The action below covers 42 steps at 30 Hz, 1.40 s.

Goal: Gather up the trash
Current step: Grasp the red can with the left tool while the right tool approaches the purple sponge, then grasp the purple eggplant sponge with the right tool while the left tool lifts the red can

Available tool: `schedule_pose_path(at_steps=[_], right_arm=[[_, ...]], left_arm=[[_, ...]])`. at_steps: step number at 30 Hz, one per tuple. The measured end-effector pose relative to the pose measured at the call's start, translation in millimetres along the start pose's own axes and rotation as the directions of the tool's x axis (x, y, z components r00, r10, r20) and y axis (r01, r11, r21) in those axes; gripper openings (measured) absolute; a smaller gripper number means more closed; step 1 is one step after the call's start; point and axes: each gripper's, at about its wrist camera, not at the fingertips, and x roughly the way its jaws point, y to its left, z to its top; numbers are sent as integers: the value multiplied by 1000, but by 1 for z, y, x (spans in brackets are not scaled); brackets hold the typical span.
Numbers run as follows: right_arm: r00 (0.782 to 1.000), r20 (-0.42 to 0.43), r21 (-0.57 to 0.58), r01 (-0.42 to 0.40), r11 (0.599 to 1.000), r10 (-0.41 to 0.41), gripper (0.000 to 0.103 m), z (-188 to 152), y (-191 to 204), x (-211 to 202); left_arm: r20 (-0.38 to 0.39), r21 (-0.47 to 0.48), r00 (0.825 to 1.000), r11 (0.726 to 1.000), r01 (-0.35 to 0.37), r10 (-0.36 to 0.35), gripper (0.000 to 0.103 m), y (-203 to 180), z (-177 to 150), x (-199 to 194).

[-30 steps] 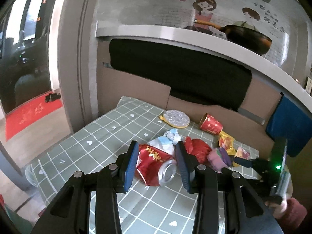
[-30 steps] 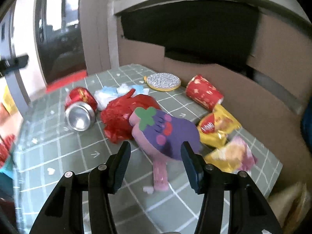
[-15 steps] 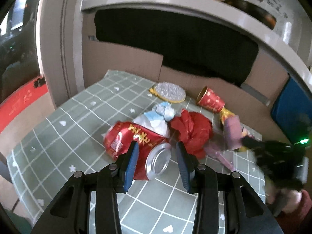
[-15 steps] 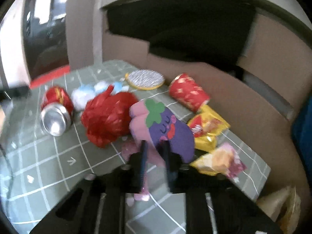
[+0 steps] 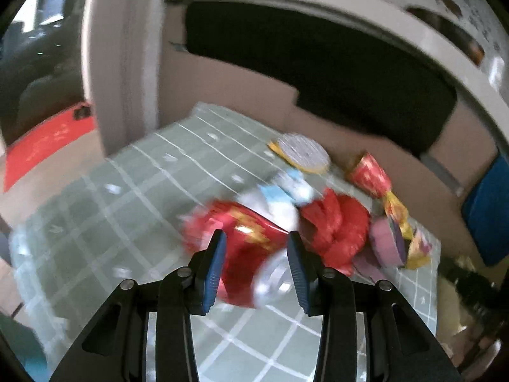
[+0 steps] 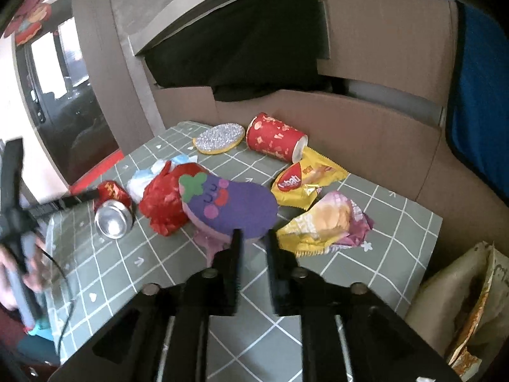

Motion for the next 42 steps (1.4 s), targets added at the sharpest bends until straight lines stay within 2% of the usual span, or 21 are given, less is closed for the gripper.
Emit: schedule_pose_path(at_steps=[1, 2, 6, 8, 10, 11, 12, 13, 14, 16, 18, 21, 25, 30, 34, 37, 42], right_arm=[[1000, 0, -5, -1, 1000, 1, 30, -2, 1, 2], [1000, -2, -5, -10, 1000, 10, 31, -2, 3, 4], [999, -1, -10, -38, 999, 38, 32, 0, 12, 13], [999, 6, -28, -45, 999, 45, 33, 1, 21, 17], [999, 6, -44, -37, 998, 37, 33, 1, 29, 19], [999, 6, -48, -33, 998, 34, 33, 1, 32, 20], [999, 6, -51, -36, 998, 37, 34, 1, 34, 20], [999, 5, -53, -38, 998, 39, 34, 1, 35, 20], [999, 6, -54, -38, 998, 38, 34, 1, 35, 19], [999, 14, -53, -39, 998, 40, 34, 0, 33, 15], [999, 23, -49, -42, 998, 43, 36, -1, 28, 9], [999, 33, -41, -33, 999, 34, 38, -2, 16, 2], [999, 34, -15, -13, 1000, 14, 39, -1, -2, 0], [1000, 12, -23, 13, 1000, -13, 39, 0, -9, 6], [999, -9, -83, 30, 996, -30, 39, 0, -2, 13], [999, -10, -129, 45, 991, -47, 39, 5, 6, 18], [1000, 6, -95, 13, 995, -12, 44, 40, 10, 39]], left_arm=[[17, -4, 1000, 1000, -20, 20, 41, 8, 3, -10], [28, -3, 999, 999, -41, 41, 41, 15, 4, -18], [43, 18, 985, 986, -169, 168, 41, 46, 3, -50], [34, 10, 983, 984, -178, 178, 41, 58, -1, -57], [7, -17, 989, 989, -146, 146, 41, 66, -3, -56], [-17, -39, 994, 993, -109, 108, 41, 70, -5, -52], [-58, -70, 998, 997, -36, 32, 41, 74, -7, -42], [-90, -101, 995, 995, 26, -35, 41, 76, -8, -31], [-128, -145, 985, 984, 100, -118, 41, 77, -11, -15], [-165, -196, 969, 969, 151, -185, 41, 76, -15, 8], [-177, -239, 967, 961, 140, -185, 41, 74, -20, 31], [-160, -284, 974, 952, 110, -161, 44, 76, -23, 54], [-135, -307, 979, 945, 108, -155, 48, 73, -24, 74], [-91, -228, 986, 967, 113, -137, 54, 51, -17, 89], [-97, -207, 986, 971, 116, -139, 59, 36, -6, 107], [-128, -171, 980, 977, 128, -151, 59, 27, -1, 112], [-152, -100, 967, 976, 192, -206, 58, 18, -11, 104]])
